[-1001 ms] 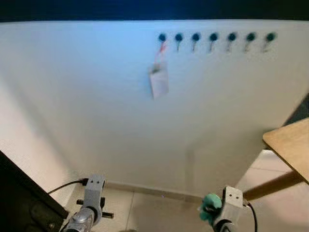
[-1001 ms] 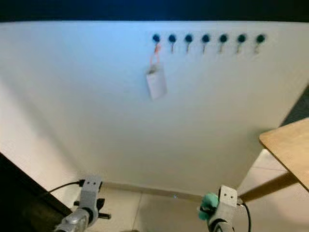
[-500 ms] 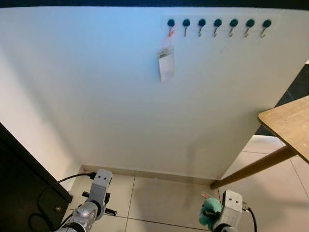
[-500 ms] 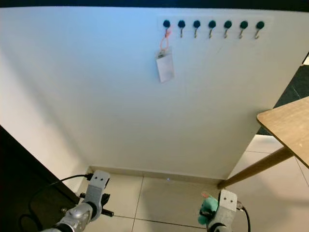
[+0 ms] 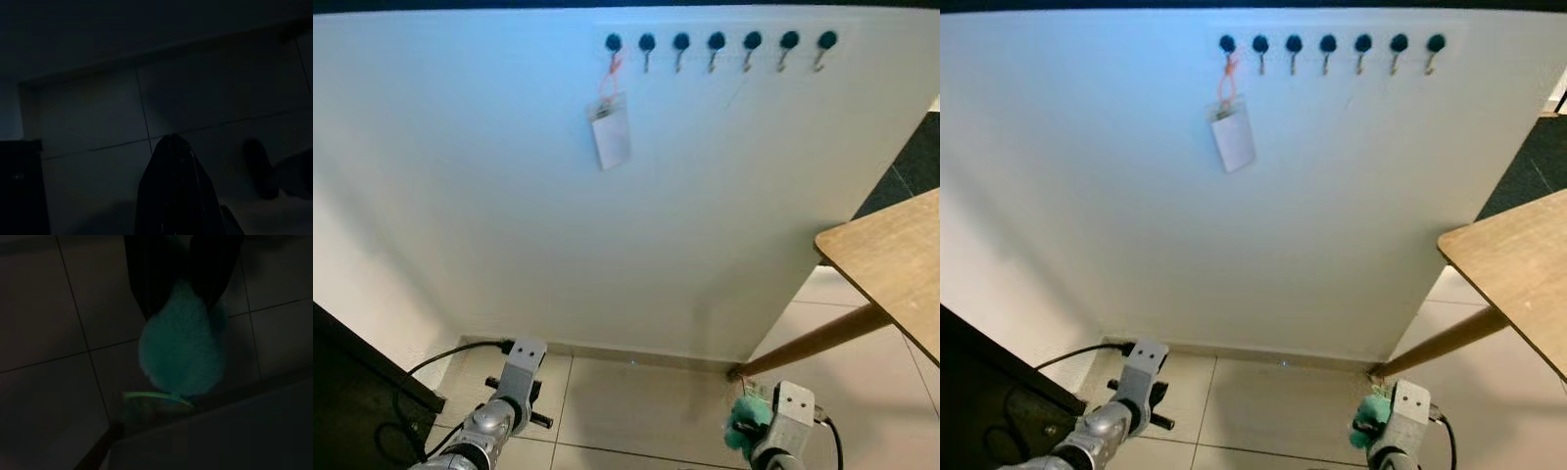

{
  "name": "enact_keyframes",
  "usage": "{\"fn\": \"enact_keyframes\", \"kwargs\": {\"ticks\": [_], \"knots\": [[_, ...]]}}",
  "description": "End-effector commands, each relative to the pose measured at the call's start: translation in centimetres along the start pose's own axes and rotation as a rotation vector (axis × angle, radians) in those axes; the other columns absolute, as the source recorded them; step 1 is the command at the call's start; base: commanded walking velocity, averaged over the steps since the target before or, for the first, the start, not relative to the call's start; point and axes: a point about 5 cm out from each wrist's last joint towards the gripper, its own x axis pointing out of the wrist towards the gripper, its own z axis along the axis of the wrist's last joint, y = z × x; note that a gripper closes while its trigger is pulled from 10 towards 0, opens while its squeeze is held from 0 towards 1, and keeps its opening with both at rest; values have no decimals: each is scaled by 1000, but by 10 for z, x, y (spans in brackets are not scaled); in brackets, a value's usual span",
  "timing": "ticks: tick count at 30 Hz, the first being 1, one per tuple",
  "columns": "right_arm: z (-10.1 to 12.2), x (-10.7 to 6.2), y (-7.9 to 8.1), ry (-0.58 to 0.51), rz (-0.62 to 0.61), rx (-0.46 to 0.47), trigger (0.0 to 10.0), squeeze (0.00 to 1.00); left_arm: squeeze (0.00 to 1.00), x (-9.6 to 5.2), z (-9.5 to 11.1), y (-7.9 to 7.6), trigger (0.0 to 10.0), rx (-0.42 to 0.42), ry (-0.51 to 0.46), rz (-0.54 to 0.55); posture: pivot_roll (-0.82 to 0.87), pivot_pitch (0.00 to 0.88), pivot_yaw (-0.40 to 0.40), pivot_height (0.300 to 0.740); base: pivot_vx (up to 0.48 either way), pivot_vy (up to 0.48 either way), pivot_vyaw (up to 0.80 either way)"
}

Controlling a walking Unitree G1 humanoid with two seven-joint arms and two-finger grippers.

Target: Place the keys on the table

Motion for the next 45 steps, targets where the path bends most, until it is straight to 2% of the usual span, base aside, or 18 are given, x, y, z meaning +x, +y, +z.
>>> {"fn": "enact_keyframes", "kwargs": {"ticks": [1,15,22,23,32,45], "knots": [[-7,-2,3,27,12,0,10000,0,0,-3,-8,3,10000,-6,26,16,18,17,31,740,0,0,0],[-8,-2,6,25,34,-29,10000,0,0,-5,-8,8,10000,-17,-4,39,16,6,34,740,0,0,-789],[-9,-2,7,27,42,-37,10000,0,0,-1,4,3,10000,-27,-51,29,18,2,35,740,0,0,-800],[-8,-2,8,27,45,-39,10000,0,0,1,11,0,10000,-23,-81,21,19,2,35,740,0,0,-800],[-7,-1,10,21,53,-40,10000,0,0,2,22,-1,10000,-32,-152,19,25,12,29,740,0,0,-800],[-7,-1,11,25,62,-48,10000,0,0,1,24,0,10000,-58,-189,41,28,12,26,740,0,0,-800]]}}
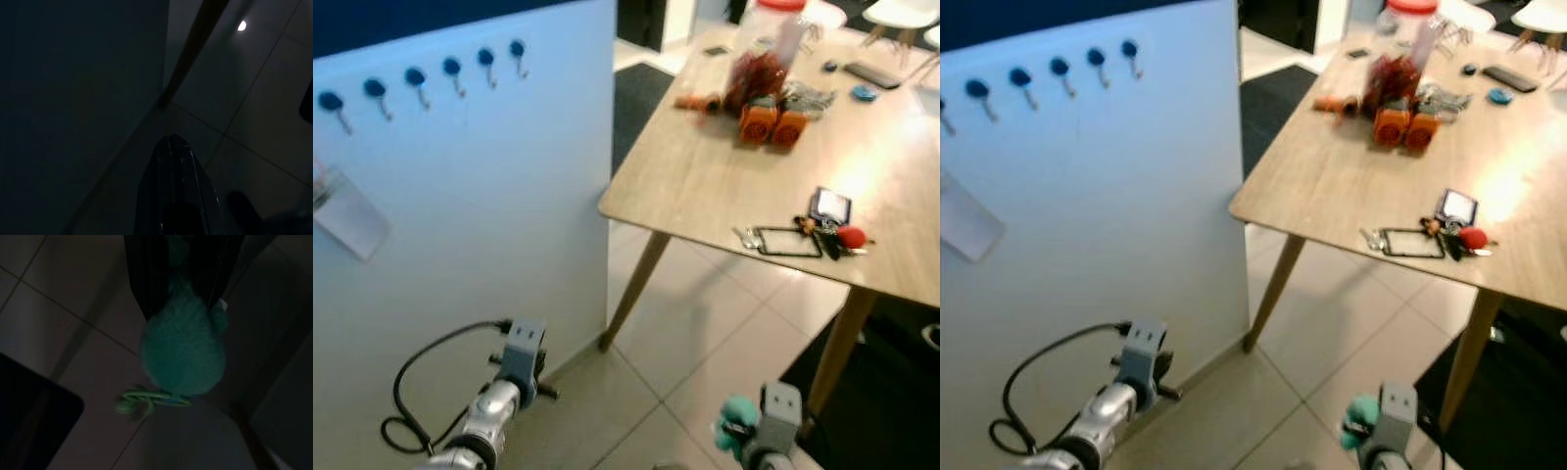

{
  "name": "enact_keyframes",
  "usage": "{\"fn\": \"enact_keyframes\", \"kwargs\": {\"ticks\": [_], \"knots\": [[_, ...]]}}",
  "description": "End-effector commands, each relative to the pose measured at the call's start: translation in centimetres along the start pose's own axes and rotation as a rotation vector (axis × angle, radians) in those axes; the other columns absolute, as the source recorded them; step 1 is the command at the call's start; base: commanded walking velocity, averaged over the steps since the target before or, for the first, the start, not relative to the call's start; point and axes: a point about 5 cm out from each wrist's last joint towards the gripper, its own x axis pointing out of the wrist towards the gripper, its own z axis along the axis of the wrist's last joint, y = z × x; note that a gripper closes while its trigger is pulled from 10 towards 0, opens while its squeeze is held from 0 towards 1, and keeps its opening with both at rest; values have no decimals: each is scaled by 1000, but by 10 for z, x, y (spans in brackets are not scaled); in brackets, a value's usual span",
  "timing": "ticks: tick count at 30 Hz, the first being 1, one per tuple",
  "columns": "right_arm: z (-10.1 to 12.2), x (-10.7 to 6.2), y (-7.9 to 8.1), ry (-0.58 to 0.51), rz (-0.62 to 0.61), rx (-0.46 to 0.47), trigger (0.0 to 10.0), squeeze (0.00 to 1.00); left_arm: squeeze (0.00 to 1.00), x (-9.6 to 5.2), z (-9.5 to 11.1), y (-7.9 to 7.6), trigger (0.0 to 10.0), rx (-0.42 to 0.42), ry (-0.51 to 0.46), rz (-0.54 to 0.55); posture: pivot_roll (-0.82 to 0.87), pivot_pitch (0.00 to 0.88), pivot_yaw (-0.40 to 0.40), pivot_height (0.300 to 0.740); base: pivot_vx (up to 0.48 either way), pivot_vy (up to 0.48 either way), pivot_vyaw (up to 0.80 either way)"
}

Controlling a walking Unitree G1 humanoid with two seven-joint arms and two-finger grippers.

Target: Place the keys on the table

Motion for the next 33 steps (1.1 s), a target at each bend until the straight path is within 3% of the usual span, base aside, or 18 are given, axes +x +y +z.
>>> {"fn": "enact_keyframes", "kwargs": {"ticks": [1,9,20,33], "knots": [[-6,-1,6,19,15,6,10000,0,0,-5,-11,2,10000,-24,32,21,28,12,26,740,0,0,-800],[-4,0,7,17,21,-1,10000,0,0,-3,-3,7,10000,-15,-3,78,26,7,27,740,0,0,-800],[-4,0,6,15,18,-9,10000,0,0,-1,0,5,10000,-7,-8,65,25,6,28,740,0,0,-800],[-4,0,8,21,25,-24,10000,0,0,0,2,3,10000,-27,-24,49,25,7,30,740,0,0,-34]]}}
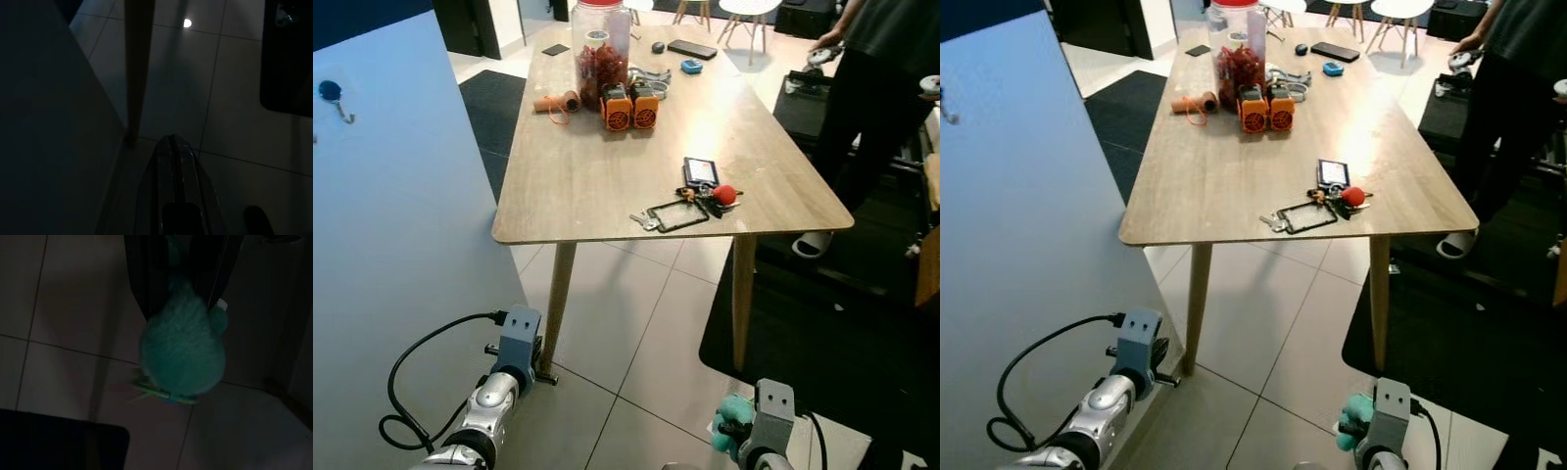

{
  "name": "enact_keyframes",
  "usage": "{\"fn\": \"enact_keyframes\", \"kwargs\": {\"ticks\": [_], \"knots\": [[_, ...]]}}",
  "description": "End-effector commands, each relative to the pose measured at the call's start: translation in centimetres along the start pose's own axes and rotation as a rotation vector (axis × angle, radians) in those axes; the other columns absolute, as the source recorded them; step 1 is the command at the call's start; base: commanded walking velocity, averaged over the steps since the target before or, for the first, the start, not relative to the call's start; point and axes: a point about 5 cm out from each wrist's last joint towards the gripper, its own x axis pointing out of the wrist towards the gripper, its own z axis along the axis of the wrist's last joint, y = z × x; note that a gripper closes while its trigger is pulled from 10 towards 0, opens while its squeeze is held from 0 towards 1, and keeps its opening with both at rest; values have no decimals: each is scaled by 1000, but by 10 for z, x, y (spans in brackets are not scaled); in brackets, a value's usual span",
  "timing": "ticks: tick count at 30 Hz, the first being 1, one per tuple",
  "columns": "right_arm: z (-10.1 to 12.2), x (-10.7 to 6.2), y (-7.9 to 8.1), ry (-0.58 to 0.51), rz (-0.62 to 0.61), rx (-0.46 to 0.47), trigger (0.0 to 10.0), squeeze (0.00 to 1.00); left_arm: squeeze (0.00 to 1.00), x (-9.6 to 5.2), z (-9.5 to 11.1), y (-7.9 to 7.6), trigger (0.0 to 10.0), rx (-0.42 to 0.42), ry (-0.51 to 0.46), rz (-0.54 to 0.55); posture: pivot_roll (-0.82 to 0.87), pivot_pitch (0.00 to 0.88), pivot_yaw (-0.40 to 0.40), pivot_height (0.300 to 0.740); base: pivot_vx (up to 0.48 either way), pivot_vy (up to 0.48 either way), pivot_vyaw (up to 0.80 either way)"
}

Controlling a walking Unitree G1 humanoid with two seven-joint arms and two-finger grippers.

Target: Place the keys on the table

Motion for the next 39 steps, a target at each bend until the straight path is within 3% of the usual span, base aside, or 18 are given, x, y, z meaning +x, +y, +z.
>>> {"fn": "enact_keyframes", "kwargs": {"ticks": [1,24,39], "knots": [[-2,0,3,7,6,0,10000,0,0,-2,-6,-2,10000,-16,21,-3,25,7,30,740,0,0,0],[-6,-2,1,13,6,1,10000,0,0,-1,-6,-3,10000,-48,21,-16,15,0,36,740,312,0,0],[-8,-2,3,25,17,-2,10000,0,0,-5,-10,-6,10000,-37,6,-60,18,0,35,740,0,-83,0]]}}
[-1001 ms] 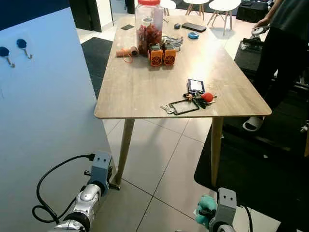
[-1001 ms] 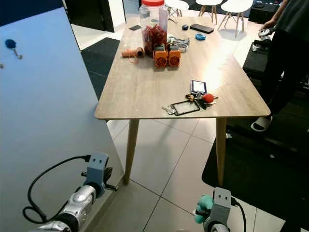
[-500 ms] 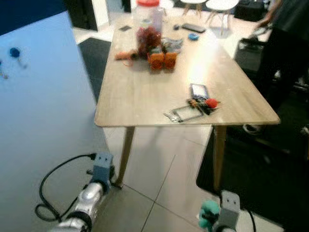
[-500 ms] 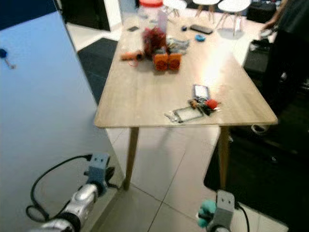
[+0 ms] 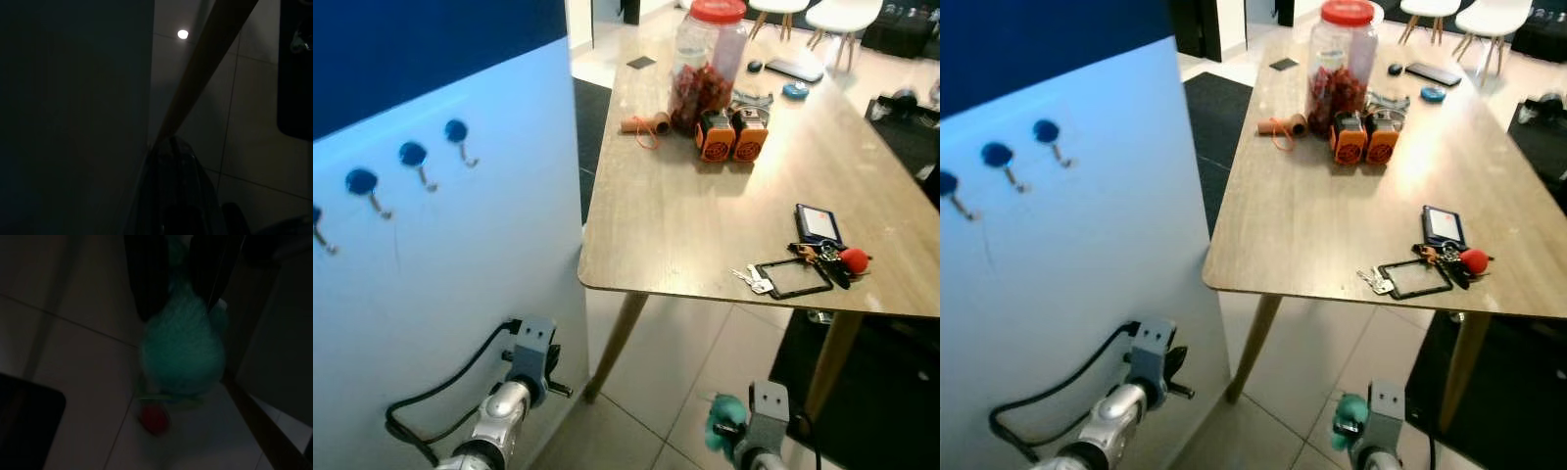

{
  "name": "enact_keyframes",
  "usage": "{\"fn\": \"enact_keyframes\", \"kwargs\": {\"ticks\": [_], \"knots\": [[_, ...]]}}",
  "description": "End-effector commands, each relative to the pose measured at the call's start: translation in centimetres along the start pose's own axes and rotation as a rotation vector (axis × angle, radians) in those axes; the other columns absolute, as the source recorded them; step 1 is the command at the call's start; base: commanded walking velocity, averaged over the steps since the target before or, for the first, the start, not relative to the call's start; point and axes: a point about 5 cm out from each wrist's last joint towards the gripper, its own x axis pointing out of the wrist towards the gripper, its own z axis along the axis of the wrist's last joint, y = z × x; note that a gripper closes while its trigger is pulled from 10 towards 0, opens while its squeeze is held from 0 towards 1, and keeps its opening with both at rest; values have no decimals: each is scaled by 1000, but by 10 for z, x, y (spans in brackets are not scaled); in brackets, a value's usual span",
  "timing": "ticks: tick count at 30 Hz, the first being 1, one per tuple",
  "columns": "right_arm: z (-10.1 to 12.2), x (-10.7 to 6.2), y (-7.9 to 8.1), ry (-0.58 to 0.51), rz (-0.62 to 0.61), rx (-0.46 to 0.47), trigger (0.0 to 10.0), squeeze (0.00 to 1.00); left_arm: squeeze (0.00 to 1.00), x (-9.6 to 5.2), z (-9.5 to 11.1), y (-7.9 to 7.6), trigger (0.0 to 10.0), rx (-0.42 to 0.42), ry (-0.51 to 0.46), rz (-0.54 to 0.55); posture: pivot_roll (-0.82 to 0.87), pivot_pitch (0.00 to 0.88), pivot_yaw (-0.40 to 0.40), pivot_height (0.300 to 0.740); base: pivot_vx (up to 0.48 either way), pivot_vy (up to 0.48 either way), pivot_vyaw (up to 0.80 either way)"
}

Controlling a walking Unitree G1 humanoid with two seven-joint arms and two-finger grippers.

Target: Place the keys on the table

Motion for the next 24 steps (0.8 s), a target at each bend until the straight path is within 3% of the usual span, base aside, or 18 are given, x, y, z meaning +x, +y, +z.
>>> {"fn": "enact_keyframes", "kwargs": {"ticks": [1,20,24], "knots": [[-2,-1,-1,11,-3,-4,10000,0,0,-4,-3,14,10000,-23,13,49,18,0,35,740,0,-394,0],[-3,-1,-3,21,-7,-8,10000,0,0,-2,-2,12,10000,-29,21,36,19,0,29,740,0,-402,0],[-3,-1,-4,23,-8,-8,10000,0,0,-1,-2,9,10000,-31,24,24,19,0,29,740,0,0,0]]}}
